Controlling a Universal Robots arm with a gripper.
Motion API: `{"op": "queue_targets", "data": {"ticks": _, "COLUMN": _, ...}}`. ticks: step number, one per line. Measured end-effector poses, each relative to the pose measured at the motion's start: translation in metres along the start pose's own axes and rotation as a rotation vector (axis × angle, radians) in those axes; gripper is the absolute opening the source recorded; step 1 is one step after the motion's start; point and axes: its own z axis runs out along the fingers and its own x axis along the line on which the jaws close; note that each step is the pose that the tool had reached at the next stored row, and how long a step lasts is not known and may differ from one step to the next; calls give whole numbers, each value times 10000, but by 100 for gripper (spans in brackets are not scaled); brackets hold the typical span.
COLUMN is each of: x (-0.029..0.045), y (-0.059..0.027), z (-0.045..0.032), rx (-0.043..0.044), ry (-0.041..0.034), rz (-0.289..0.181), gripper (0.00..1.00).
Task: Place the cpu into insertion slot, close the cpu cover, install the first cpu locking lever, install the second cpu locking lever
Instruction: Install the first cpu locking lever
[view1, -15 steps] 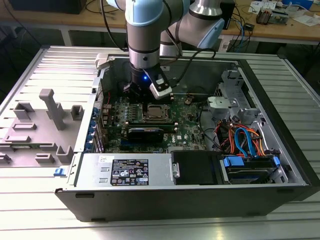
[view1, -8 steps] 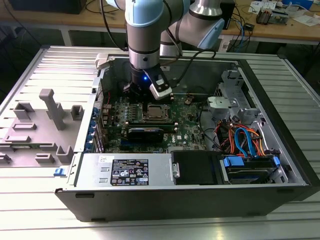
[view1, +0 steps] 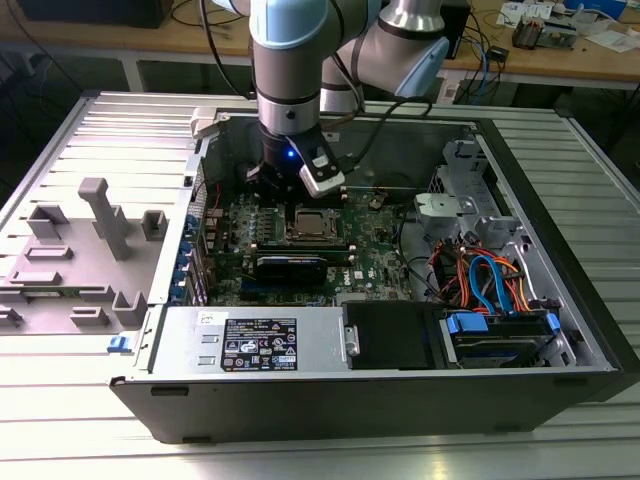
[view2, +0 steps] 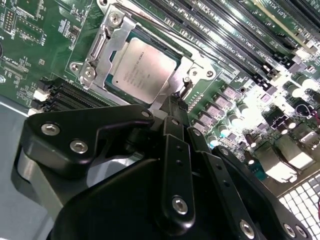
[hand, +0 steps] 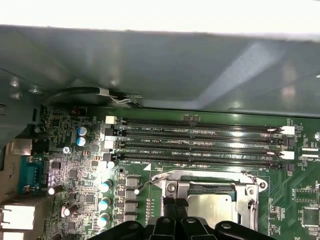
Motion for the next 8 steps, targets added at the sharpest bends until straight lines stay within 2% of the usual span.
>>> {"op": "queue_targets", "data": {"ticks": 8, "x": 0, "y": 0, "z": -32, "rx": 0, "ry": -1, "rz": 2, "gripper": 11}}
